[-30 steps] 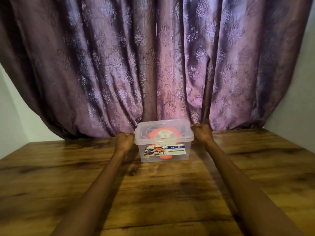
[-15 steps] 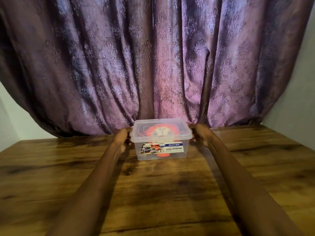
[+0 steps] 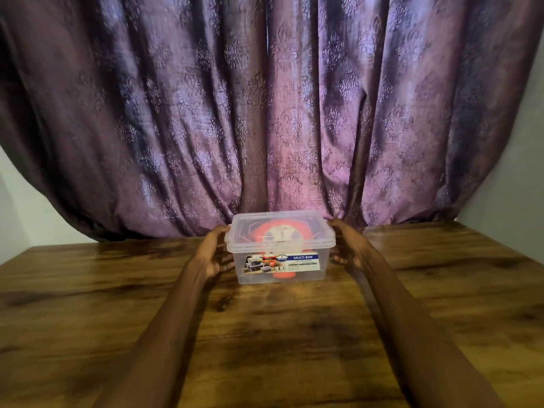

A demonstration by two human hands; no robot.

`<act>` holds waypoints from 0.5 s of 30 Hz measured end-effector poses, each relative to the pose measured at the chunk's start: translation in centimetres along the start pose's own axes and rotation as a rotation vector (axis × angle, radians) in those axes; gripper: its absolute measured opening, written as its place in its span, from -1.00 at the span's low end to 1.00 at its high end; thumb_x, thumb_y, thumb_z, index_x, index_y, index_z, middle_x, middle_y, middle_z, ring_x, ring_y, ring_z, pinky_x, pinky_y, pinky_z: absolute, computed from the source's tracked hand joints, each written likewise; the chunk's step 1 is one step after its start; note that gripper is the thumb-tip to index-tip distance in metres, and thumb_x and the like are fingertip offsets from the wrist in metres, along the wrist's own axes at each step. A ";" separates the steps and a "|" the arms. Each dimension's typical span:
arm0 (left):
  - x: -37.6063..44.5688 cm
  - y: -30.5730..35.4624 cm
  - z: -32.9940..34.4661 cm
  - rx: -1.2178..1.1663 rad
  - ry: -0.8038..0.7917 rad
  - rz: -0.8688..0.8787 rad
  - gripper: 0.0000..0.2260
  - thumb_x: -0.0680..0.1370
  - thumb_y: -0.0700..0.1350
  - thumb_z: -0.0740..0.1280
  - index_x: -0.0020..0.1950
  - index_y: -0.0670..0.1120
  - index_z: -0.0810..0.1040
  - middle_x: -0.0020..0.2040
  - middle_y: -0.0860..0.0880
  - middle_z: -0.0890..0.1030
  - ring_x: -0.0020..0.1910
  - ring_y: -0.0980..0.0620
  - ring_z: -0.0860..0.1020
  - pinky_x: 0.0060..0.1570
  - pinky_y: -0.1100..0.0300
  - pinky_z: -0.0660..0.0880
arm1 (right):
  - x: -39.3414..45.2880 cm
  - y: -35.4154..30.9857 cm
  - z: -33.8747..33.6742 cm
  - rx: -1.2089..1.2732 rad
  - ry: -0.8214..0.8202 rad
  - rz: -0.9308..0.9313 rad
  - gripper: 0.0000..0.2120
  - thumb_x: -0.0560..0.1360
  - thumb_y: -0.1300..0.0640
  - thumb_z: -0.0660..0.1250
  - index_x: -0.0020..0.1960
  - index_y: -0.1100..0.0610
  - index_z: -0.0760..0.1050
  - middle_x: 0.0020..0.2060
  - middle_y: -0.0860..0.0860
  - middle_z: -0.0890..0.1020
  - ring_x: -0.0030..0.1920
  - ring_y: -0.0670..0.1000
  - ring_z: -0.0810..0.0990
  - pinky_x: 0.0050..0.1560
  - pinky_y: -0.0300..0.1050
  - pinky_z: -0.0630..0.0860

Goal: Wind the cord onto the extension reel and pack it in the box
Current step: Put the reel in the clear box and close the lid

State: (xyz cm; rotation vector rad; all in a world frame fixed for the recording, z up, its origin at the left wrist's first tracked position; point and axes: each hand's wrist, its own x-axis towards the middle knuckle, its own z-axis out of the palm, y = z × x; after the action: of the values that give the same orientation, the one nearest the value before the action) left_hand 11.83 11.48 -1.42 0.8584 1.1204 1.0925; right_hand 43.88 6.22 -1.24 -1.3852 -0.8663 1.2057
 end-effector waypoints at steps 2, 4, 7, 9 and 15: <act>0.1 -0.9 -0.1 -0.047 -0.030 0.023 -0.75 0.47 0.13 0.39 -0.26 -0.03 0.58 -0.34 -0.02 0.53 -0.23 -0.02 0.51 0.10 0.00 0.52 | 0.0 0.4 -0.2 -0.020 -0.039 0.038 -0.59 0.43 -0.29 0.35 -0.09 0.07 0.53 -0.23 0.05 0.54 -0.24 0.03 0.49 -0.18 -0.13 0.52; 0.3 -1.5 -0.1 -0.111 -0.039 0.053 -0.71 0.50 0.16 0.38 -0.27 -0.03 0.62 -0.36 0.00 0.55 -0.29 0.00 0.53 0.00 0.04 0.55 | 0.1 0.5 -0.4 0.000 -0.080 0.070 -0.58 0.43 -0.32 0.34 -0.08 0.06 0.52 -0.16 0.06 0.56 -0.17 0.04 0.54 -0.10 -0.10 0.56; 0.3 -2.1 -0.3 -0.264 -0.017 0.043 -0.54 0.54 0.21 0.32 -0.44 -0.05 0.62 -0.52 0.04 0.52 -0.53 0.10 0.48 -0.31 0.19 0.49 | 0.1 0.7 -0.4 0.064 -0.087 0.092 -0.57 0.44 -0.31 0.36 -0.04 0.06 0.50 -0.15 0.05 0.54 -0.19 0.02 0.53 -0.09 -0.09 0.55; 0.4 -2.2 -0.5 -0.316 0.005 0.029 -0.55 0.55 0.25 0.27 -0.35 -0.06 0.58 -0.54 0.02 0.50 -0.53 0.09 0.44 -0.31 0.20 0.41 | 0.0 0.9 -0.1 0.107 -0.071 0.087 -0.55 0.47 -0.31 0.34 0.05 0.07 0.51 -0.12 0.06 0.52 -0.16 0.02 0.52 -0.08 -0.08 0.55; 0.3 -2.3 -0.2 -0.479 -0.012 0.165 -0.58 0.64 0.19 0.10 0.20 -0.08 0.55 0.11 -0.07 0.62 0.02 -0.05 0.58 0.26 -0.03 0.42 | -0.4 1.5 0.4 0.256 0.061 -0.015 -0.61 0.58 -0.27 0.19 0.04 0.03 0.56 -0.12 0.01 0.63 -0.15 0.01 0.59 -0.13 -0.12 0.55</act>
State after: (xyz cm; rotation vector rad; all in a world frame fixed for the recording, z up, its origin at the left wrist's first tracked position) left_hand 12.16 11.16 -3.72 0.5808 0.7377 1.4168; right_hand 43.22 5.68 -2.56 -1.1999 -0.6538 1.2114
